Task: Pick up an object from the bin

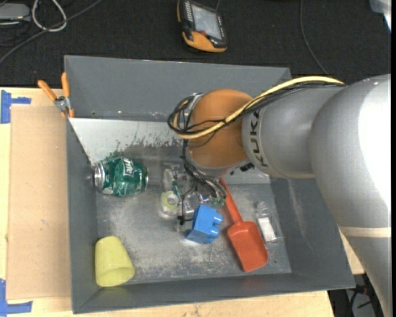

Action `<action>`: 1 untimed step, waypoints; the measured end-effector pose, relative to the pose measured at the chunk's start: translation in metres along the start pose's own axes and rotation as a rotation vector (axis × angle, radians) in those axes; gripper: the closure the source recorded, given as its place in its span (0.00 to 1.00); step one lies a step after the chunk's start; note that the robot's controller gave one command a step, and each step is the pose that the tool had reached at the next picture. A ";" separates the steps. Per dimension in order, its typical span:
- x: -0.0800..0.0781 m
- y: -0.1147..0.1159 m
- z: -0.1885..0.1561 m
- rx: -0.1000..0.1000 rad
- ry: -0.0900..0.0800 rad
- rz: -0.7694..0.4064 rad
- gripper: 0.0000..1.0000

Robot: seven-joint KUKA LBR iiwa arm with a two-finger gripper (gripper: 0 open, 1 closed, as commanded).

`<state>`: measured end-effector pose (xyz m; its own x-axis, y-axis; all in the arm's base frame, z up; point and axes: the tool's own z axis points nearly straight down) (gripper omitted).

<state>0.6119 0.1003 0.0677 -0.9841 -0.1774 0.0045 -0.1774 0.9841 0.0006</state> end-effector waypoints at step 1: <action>0.005 -0.015 -0.066 -0.002 -0.011 -0.021 0.00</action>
Offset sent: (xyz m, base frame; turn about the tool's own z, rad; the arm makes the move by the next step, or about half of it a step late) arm 0.0107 -0.0212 0.0323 -0.0514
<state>0.6100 0.0845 0.1335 -0.9801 -0.1983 -0.0064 -0.1983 0.9801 0.0030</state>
